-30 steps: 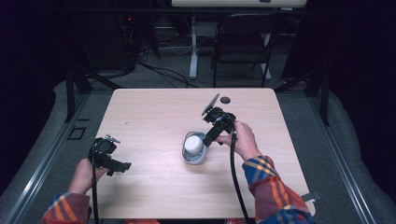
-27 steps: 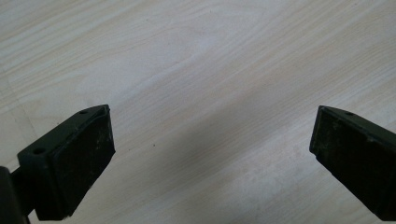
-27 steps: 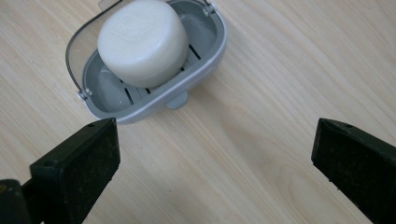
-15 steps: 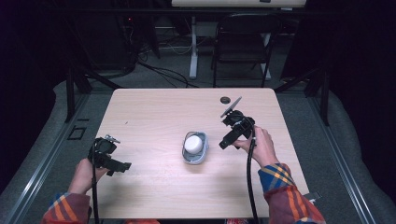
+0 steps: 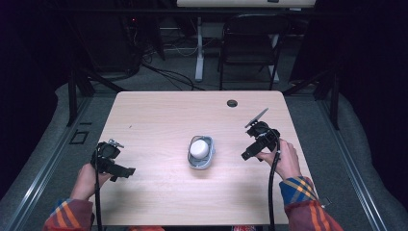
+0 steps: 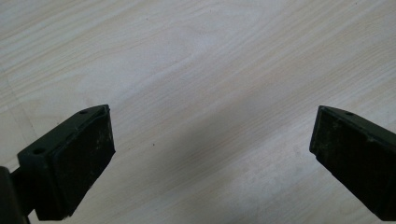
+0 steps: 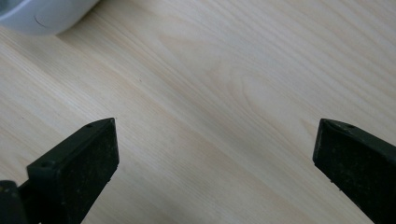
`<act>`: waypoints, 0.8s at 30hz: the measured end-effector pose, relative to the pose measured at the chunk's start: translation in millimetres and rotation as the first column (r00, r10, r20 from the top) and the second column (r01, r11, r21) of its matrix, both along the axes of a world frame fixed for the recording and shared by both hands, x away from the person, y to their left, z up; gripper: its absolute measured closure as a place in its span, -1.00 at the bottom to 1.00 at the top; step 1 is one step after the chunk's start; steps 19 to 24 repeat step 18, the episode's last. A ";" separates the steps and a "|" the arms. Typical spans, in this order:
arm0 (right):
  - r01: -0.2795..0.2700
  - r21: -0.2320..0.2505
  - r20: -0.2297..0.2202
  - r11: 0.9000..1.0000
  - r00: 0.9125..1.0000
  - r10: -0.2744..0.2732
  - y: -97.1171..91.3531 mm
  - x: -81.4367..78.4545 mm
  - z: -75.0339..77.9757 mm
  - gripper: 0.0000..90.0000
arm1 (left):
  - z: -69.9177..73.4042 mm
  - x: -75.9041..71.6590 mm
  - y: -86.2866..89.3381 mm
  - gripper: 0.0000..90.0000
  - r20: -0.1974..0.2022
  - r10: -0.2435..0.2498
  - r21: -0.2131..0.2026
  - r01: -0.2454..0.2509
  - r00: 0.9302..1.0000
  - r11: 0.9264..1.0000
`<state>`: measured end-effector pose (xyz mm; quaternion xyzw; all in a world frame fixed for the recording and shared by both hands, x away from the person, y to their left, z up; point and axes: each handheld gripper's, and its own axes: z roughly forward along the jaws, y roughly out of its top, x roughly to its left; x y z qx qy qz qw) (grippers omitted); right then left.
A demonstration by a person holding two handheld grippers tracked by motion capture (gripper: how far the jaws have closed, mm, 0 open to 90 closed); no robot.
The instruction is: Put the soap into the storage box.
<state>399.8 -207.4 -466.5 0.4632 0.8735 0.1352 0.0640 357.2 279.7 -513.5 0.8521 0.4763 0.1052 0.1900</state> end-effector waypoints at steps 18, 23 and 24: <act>0.083 -0.010 -0.059 0.996 0.995 -0.084 -43.6 -19.7 -43.2 -0.98 | 0.6 0.3 -1.3 -1.00 0.000 -0.013 0.001 0.013 1.000 1.000; 0.083 -0.010 -0.059 0.996 0.995 -0.084 -43.6 -19.7 -43.2 -0.98 | 0.6 0.3 -1.3 -1.00 0.000 -0.013 0.001 0.013 1.000 1.000; 0.083 -0.010 -0.059 0.996 0.995 -0.084 -43.6 -19.7 -43.2 -0.98 | 0.6 0.3 -1.3 -1.00 0.000 -0.013 0.001 0.013 1.000 1.000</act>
